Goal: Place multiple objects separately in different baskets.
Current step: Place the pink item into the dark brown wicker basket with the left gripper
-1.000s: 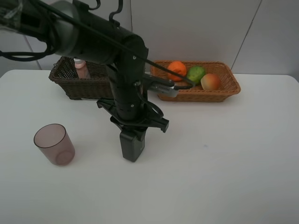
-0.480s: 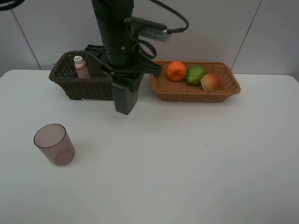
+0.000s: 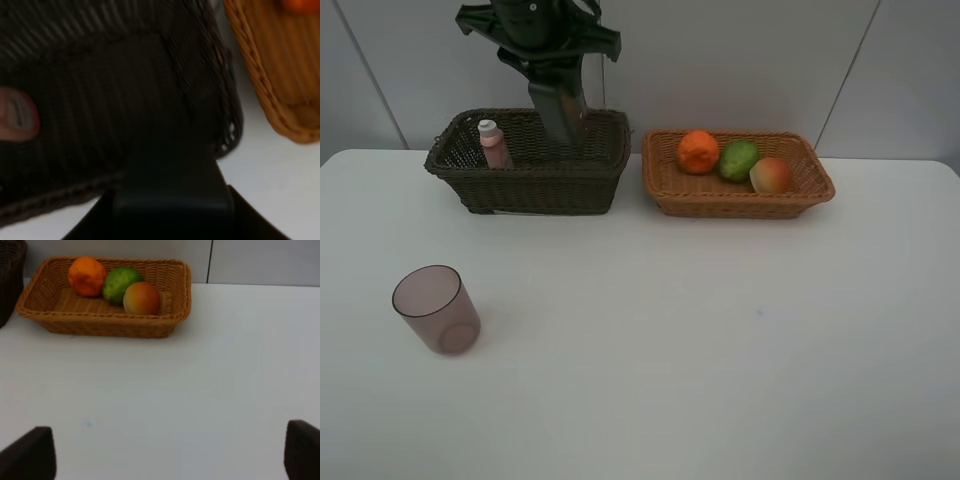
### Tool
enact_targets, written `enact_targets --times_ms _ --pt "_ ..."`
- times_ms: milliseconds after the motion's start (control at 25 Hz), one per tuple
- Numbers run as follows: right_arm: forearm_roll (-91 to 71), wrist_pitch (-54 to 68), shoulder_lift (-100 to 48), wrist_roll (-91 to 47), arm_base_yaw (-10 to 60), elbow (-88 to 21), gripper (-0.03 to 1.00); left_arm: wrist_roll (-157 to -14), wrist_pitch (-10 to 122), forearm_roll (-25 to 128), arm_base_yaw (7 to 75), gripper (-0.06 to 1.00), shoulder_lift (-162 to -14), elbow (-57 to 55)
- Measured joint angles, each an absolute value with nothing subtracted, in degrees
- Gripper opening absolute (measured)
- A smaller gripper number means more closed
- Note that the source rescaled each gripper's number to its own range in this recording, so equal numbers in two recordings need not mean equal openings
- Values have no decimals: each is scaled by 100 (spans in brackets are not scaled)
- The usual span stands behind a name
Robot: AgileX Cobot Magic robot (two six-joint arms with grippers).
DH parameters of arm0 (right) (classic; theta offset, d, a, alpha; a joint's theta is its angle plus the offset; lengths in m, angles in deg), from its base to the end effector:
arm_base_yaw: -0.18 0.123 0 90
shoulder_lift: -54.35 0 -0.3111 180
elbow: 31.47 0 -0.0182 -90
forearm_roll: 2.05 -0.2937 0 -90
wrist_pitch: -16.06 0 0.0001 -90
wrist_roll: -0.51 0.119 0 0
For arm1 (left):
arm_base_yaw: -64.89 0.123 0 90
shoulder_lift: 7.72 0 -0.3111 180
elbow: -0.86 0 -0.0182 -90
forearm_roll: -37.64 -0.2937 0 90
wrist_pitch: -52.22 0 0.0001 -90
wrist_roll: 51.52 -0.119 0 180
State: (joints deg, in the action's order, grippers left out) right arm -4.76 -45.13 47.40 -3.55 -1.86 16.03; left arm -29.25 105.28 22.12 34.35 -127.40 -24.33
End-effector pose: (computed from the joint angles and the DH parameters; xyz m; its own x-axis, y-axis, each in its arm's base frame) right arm 0.0269 0.0040 0.2947 -0.4314 -0.0327 -0.9016 -0.0225 0.9994 -0.0254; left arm 0.4542 -0.2384 0.2914 -0.7880 0.2137 -0.5774 0.2259 0.9728 0.0518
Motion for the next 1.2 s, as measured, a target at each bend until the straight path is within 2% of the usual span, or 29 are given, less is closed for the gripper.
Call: enact_targets --times_ms 320,800,1200 --pt "-476 -4513 4740 -355 -186 1603 100 -2951 9454 1940 3945 11 -13244 -2439" --pt "-476 -4513 4740 -355 -186 1603 100 -2956 8205 1877 4002 11 -14369 -2439" --pt "-476 -4513 4740 -355 -186 1603 100 -2978 8058 1952 4002 11 -14582 -2439"
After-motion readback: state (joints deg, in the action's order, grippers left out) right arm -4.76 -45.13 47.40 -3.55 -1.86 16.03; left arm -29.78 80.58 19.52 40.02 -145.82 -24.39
